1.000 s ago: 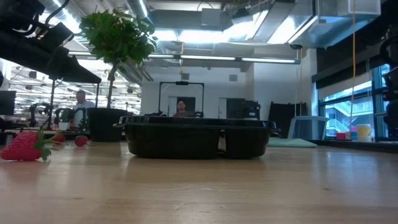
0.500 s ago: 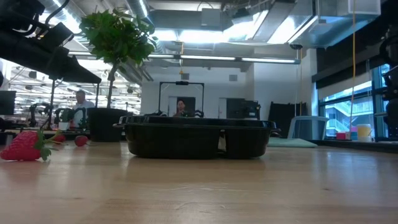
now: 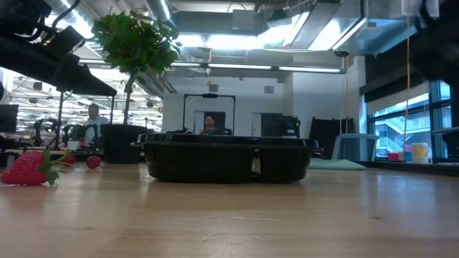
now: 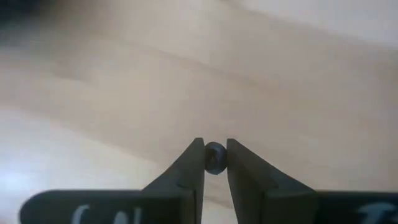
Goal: Pick and placing Produce into tupperware
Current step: Put the blueberry into the left section of the black bin
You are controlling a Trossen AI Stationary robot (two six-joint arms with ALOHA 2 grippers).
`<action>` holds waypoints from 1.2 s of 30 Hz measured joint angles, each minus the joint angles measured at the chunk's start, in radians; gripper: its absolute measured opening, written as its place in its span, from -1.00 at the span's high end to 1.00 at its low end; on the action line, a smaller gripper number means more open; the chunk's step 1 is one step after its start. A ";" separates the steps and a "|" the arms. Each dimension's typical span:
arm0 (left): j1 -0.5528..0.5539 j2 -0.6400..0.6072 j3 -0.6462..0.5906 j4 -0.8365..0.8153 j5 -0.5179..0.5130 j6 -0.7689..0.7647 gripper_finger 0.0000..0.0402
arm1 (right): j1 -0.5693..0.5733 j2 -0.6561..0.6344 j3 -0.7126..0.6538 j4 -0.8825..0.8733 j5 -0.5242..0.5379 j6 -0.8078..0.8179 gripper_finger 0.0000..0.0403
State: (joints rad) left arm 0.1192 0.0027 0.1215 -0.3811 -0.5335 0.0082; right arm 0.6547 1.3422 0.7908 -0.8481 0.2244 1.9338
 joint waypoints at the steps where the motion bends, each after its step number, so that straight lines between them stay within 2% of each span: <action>1: 0.000 0.000 0.000 0.000 0.000 0.000 0.40 | -0.010 -0.001 0.020 0.025 0.046 -0.040 0.71; 4: 0.000 0.000 0.000 0.000 0.000 0.000 0.40 | -0.054 -0.001 0.074 0.128 0.149 -0.206 0.71; 7: 0.000 0.000 0.000 0.000 0.000 0.000 0.40 | -0.115 -0.001 0.130 0.273 0.200 -0.434 0.71; 12: 0.000 0.000 0.000 0.000 0.000 0.000 0.40 | -0.225 0.066 0.251 0.437 0.196 -0.804 0.71; 18: 0.000 0.000 0.000 0.000 0.000 0.000 0.40 | -0.324 0.244 0.460 0.412 0.119 -1.077 0.71; 27: 0.000 0.000 0.000 0.000 0.000 0.000 0.40 | -0.401 0.528 0.749 0.283 -0.003 -1.269 0.71; 36: 0.000 0.000 0.000 0.000 0.000 0.000 0.40 | -0.440 0.707 0.856 0.239 -0.054 -1.343 0.71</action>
State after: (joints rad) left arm 0.1194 0.0025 0.1217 -0.3813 -0.5335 0.0082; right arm 0.2150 2.0491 1.6466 -0.6093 0.1707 0.5909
